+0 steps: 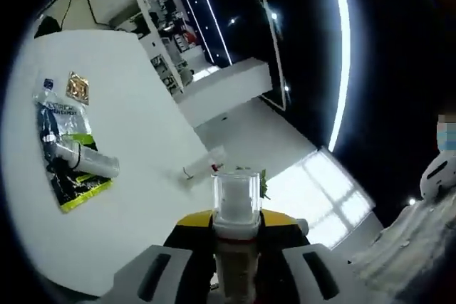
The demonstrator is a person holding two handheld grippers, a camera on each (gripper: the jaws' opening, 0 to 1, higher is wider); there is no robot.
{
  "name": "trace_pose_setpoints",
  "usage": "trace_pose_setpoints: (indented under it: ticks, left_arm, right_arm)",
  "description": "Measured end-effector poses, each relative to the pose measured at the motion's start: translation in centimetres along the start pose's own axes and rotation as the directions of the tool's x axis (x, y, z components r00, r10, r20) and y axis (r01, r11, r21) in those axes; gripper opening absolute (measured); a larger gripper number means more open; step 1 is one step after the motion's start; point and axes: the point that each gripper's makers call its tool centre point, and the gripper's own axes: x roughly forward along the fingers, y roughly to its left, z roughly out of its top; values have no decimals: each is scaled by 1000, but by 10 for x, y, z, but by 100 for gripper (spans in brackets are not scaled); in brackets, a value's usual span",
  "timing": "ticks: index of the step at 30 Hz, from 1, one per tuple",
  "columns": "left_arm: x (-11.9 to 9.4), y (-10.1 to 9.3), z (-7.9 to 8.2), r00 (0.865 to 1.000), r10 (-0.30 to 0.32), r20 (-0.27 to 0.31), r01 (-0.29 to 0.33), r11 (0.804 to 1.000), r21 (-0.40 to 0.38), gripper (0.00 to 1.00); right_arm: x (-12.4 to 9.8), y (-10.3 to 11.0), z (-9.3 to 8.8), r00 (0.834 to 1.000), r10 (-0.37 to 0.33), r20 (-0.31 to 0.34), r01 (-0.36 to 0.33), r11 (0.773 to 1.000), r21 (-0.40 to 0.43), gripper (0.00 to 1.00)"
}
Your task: Arrange the skincare products in the storage area until every visible bottle or jar stands upright without overlapping.
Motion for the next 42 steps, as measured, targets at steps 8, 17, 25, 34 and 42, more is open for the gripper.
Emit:
trace_pose_setpoints:
  ticks: [8,17,25,34,42]
  left_arm:
    - [-4,23,3,994,113,7,-113,992,50,23]
    - [-1,13,1,998,66,10,-66,995,71,23]
    - [7,-6,-16,997,-23,-72,29,995,95,24]
    - [8,3,-31,986,77,-148,-40,970,239,23]
    - [6,16,-28,978,157,-139,-103,937,334,23]
  right_arm:
    - [0,-13,-20,979,-161,-124,128,962,-243,21]
    - [-2,-11,-19,982,-130,-138,96,969,-228,20]
    - [-9,0,1,997,-65,-30,59,984,-167,19]
    - [-8,-8,-6,992,-113,-52,99,972,-215,21]
    - [-27,7,16,992,-119,53,127,974,-189,46]
